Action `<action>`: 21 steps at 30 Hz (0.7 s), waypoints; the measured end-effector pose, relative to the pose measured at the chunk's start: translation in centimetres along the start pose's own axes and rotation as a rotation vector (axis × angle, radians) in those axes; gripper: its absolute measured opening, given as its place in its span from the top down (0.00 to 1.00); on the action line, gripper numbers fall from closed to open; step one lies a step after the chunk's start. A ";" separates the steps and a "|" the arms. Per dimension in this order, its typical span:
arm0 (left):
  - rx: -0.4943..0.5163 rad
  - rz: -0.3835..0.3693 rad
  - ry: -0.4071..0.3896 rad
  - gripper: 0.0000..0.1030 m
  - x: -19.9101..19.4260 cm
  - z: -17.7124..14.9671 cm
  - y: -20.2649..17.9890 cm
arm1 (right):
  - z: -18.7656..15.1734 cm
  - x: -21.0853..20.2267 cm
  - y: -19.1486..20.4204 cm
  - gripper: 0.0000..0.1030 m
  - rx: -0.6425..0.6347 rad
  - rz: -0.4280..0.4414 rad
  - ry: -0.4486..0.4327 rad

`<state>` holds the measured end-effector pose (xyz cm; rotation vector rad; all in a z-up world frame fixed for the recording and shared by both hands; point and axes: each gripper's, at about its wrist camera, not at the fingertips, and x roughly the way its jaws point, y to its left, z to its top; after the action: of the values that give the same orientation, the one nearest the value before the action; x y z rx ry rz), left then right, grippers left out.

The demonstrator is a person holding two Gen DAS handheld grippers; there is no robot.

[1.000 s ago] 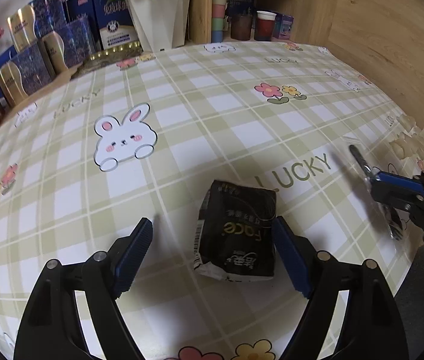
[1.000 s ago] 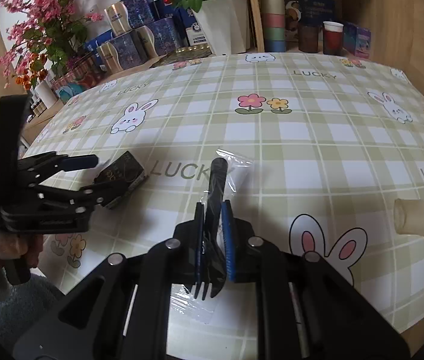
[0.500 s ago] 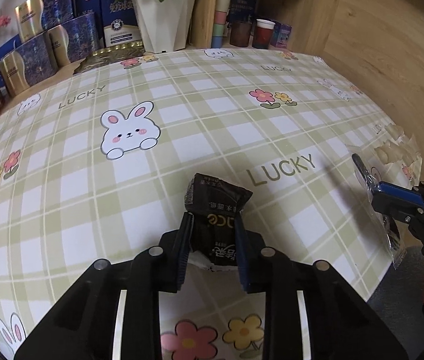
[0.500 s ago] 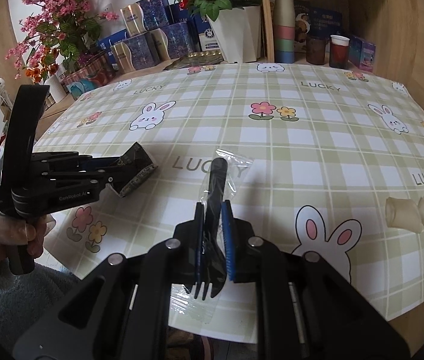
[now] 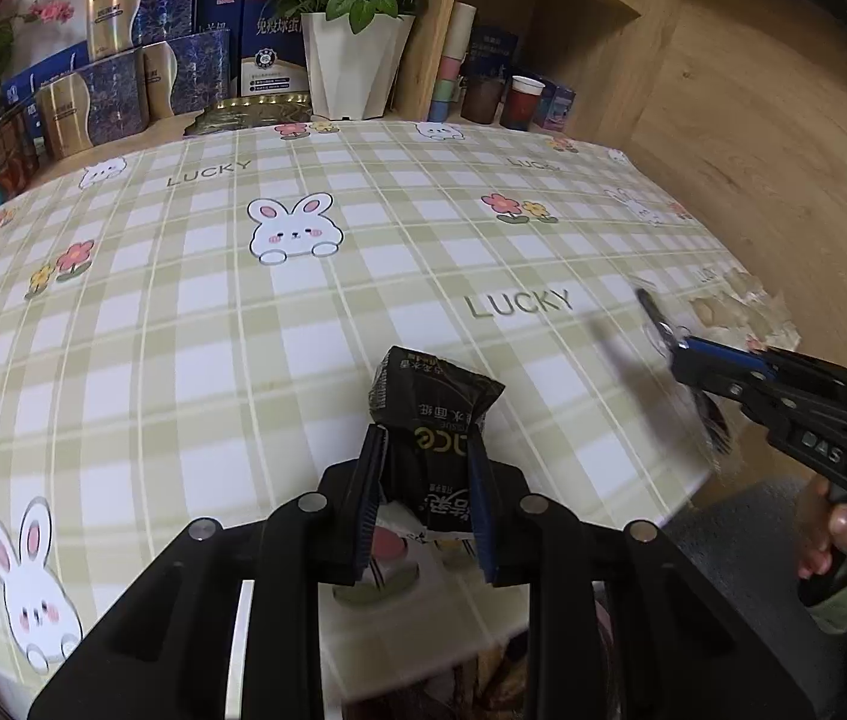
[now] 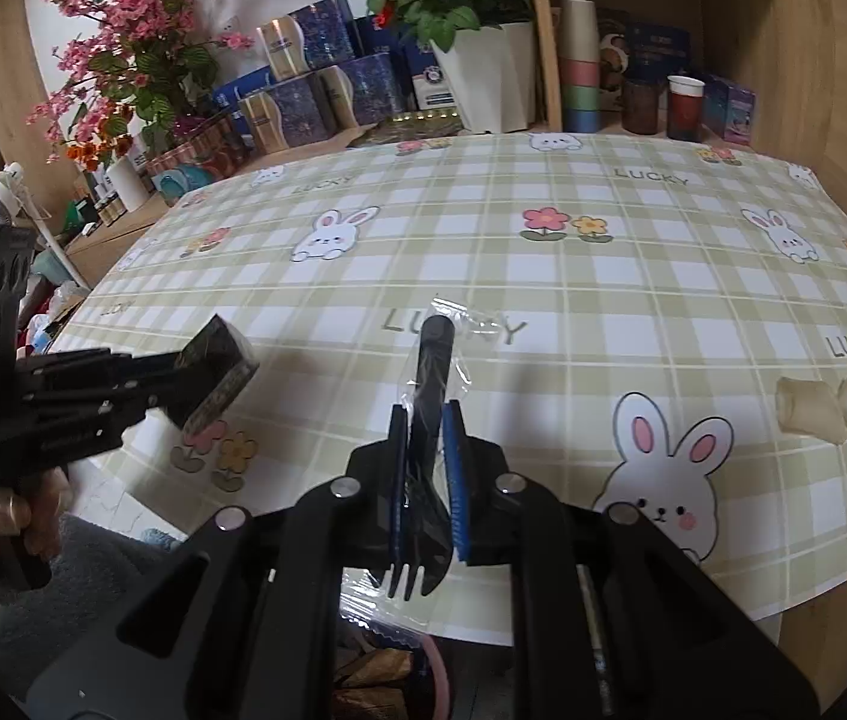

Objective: Collect trash
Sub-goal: 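Carry the tissue pack into the bin and open the left tool while the right tool carries the spoon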

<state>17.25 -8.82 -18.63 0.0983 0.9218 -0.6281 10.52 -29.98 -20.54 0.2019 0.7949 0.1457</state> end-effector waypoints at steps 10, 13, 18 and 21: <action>0.011 -0.043 -0.010 0.75 -4.7 -3.1 -2.5 | -0.8 -2.2 2.0 0.85 -0.029 0.031 -0.016; 0.026 -0.059 0.002 0.75 -5.8 -4.9 -3.8 | -1.4 -3.3 2.6 0.85 -0.044 0.041 -0.022; 0.025 -0.071 0.054 0.75 -6.8 -8.6 -5.1 | -2.9 -5.6 3.7 0.85 -0.069 0.059 -0.044; 0.042 -0.067 0.108 0.75 -6.5 -10.8 -5.7 | -3.8 -6.3 4.0 0.85 -0.070 0.069 -0.041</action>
<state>3.55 -6.81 -19.24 0.1402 1.0197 -0.7096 3.22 -26.89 -17.81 0.1656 0.7409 0.2336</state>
